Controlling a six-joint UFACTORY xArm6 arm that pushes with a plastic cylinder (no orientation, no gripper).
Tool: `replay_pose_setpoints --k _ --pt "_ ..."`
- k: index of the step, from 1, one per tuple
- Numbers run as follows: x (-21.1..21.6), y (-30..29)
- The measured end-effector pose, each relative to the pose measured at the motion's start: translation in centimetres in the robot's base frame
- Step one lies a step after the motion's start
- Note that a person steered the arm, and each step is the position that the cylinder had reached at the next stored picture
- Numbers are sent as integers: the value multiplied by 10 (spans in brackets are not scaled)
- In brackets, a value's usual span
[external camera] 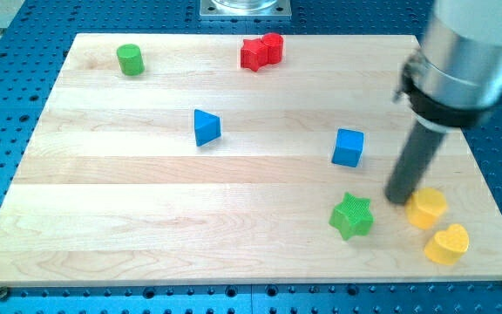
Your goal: Place the green star horizontal to the hexagon
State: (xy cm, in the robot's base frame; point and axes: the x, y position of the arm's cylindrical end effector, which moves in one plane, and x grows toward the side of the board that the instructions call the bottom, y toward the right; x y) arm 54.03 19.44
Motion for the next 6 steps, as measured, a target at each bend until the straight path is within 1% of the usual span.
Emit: replay_pose_setpoints --k 1,3,4,5,6 --pt "12 2" --pt "-41 -76" --pt "-6 -98" --pt "15 -55" --pt "-46 -35"
